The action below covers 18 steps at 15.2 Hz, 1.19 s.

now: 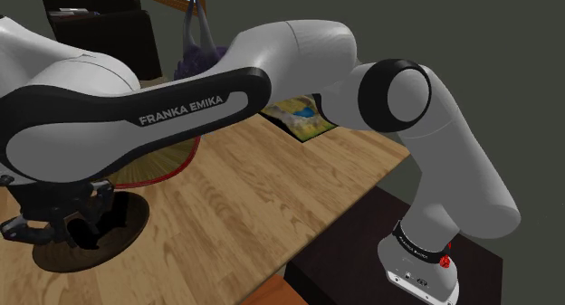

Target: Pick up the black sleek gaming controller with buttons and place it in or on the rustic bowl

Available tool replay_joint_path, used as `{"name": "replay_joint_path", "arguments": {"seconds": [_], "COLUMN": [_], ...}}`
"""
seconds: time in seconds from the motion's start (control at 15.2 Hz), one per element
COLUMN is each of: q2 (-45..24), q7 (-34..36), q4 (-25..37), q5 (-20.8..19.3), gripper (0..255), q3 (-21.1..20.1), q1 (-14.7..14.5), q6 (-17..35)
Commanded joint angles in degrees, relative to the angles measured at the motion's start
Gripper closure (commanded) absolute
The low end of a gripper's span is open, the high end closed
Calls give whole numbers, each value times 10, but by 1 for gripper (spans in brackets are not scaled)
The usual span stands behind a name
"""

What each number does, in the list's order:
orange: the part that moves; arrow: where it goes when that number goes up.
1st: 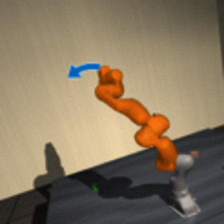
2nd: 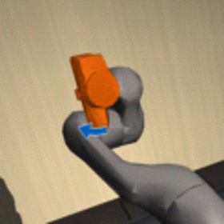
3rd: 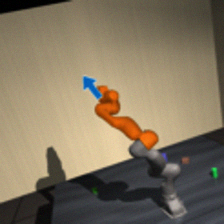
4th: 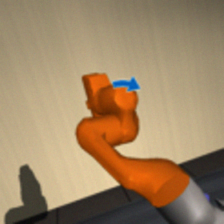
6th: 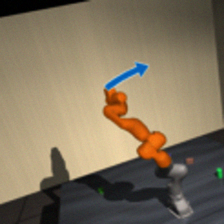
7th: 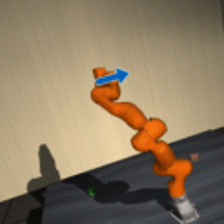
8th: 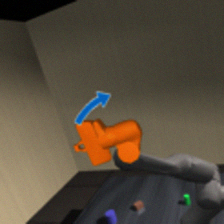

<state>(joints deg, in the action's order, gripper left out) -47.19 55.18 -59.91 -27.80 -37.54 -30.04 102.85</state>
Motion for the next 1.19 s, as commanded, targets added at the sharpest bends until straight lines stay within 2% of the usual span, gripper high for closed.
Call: {"name": "replay_joint_path", "arguments": {"seconds": [0.0,0.2,0.26,0.59,0.86,1.12], "q2": [0,0,0,0,6,6], "q7": [0,0,0,0,-12,-12], "q4": [-1,-1,-1,-1,68,68], "q5": [0,0,0,0,6,6], "gripper": [255,255,0,0,0,0], "q3": [0,0,0,0,-2,-2], "q1": [0,0,0,0,-18,-18], "q6": [1,1,1,1,-67,-67]}}
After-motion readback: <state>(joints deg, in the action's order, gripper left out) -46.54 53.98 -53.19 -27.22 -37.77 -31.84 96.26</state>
